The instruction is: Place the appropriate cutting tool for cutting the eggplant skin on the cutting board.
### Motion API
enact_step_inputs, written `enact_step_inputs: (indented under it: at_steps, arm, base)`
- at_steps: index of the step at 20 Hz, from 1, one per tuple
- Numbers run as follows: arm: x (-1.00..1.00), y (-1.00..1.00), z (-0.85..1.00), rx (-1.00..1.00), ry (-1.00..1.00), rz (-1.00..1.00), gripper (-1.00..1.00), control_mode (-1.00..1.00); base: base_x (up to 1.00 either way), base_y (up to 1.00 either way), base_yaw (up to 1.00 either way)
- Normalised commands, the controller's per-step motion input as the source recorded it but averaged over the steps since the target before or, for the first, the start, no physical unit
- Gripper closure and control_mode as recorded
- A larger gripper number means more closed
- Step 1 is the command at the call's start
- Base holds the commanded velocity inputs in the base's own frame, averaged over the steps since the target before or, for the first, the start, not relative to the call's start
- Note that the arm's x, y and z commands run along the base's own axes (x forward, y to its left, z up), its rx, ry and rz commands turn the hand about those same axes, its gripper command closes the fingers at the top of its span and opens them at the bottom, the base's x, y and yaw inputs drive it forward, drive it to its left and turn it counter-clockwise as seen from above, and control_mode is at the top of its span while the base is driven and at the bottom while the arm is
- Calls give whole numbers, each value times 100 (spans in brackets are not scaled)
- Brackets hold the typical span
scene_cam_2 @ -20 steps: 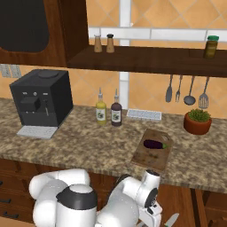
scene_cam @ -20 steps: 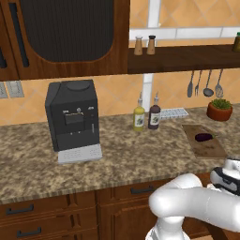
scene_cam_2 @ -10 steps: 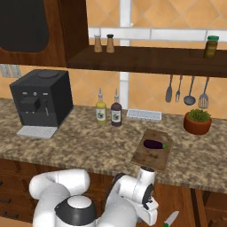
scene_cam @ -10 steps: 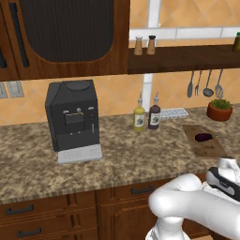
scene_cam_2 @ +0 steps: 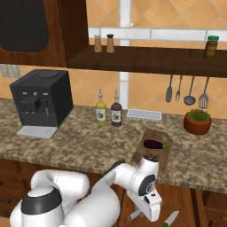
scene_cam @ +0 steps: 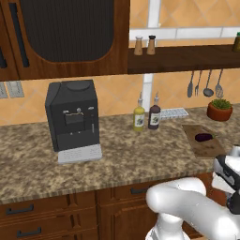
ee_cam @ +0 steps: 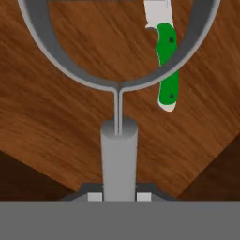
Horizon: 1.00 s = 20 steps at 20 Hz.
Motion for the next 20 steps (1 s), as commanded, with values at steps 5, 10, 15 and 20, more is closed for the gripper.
enact_step_inputs:
  at_steps: [5,10,15,20]
  arm:
    - [-60,0,100,-17,-8,-13,100,-100]
    - [-6,-15,100,-23,-8,-14,100,-100]
    - [35,-43,96,-16,-1,-9,100,-100]
    - [87,-38,52,-1,7,-5,100,-100]
  base:
    - [0,0,0]
    - [0,0,0]
    - [0,0,0]
    - [0,0,0]
